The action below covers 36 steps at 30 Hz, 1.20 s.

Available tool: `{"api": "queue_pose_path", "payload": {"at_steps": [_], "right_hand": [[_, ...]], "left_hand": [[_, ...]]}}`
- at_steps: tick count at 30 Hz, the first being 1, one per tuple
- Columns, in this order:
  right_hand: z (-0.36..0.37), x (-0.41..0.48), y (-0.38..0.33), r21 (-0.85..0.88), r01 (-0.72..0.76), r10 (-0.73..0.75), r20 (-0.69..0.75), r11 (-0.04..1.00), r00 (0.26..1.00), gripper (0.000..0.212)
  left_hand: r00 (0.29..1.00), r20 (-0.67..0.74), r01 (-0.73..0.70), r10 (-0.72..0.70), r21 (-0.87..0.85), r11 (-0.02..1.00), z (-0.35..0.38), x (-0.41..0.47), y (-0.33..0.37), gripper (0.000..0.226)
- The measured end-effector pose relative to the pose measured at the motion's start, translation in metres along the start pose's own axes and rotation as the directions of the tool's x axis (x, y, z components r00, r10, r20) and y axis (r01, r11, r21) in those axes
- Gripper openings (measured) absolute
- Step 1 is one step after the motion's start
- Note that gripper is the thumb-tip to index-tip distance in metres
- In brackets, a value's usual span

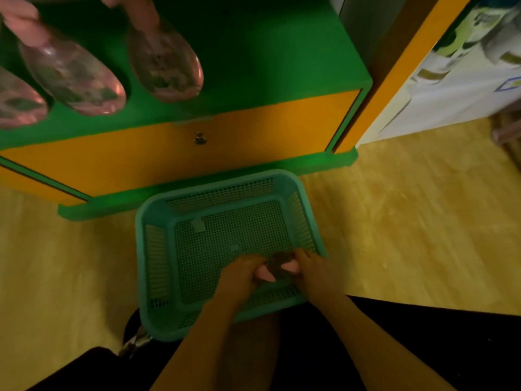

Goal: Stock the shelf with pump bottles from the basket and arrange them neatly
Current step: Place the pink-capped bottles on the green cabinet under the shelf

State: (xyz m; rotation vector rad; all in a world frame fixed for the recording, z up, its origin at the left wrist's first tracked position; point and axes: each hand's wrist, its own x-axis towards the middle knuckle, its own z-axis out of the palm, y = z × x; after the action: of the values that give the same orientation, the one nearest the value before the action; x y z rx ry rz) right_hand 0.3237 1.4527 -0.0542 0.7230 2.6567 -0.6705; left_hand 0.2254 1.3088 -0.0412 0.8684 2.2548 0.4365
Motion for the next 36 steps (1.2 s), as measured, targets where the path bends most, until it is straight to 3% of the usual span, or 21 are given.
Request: {"api": "queue_pose_path", "payload": {"at_steps": [4, 10, 14, 17, 22, 27, 31, 36], "right_hand": [[0.000, 0.003, -0.002, 0.040, 0.004, -0.003, -0.032, 0.999, 0.999, 0.035], [-0.028, 0.015, -0.012, 0.372, 0.020, -0.021, 0.000, 0.928, 1.000, 0.044], [-0.065, 0.024, -0.024, 0.617, 0.062, -0.081, 0.003, 0.785, 0.997, 0.040], [-0.102, 0.028, -0.041, 0.727, 0.114, -0.128, -0.037, 0.677, 0.991, 0.043], [-0.171, 0.027, -0.072, 0.737, 0.219, -0.244, -0.075, 0.639, 0.967, 0.046], [-0.221, 0.028, -0.098, 0.708, 0.296, -0.332, -0.092, 0.641, 0.939, 0.039], [-0.248, 0.031, -0.112, 0.603, 0.405, -0.388, -0.167, 0.687, 0.907, 0.048], [-0.272, 0.051, -0.123, 0.405, 0.565, -0.456, -0.340, 0.719, 0.823, 0.044]], "left_hand": [[0.996, 0.077, -0.050, 0.046, 0.050, 0.998, -0.004, 0.005, -0.006, 0.039], [0.998, 0.008, -0.064, 0.064, -0.049, 0.997, -0.033, -0.006, -0.003, 0.038], [0.995, -0.101, -0.037, 0.016, -0.214, 0.976, -0.078, -0.026, 0.001, 0.042], [0.983, -0.183, -0.056, 0.009, -0.252, 0.966, -0.119, -0.043, 0.004, 0.062], [0.962, -0.270, -0.134, 0.045, -0.321, 0.938, -0.189, -0.073, 0.020, 0.070], [0.934, -0.342, -0.228, 0.107, -0.337, 0.914, -0.252, -0.096, 0.045, 0.049], [0.876, -0.467, -0.263, 0.119, -0.256, 0.930, -0.278, -0.100, 0.055, 0.040], [0.787, -0.608, -0.244, 0.104, -0.153, 0.958, -0.293, -0.082, 0.064, 0.043]]}}
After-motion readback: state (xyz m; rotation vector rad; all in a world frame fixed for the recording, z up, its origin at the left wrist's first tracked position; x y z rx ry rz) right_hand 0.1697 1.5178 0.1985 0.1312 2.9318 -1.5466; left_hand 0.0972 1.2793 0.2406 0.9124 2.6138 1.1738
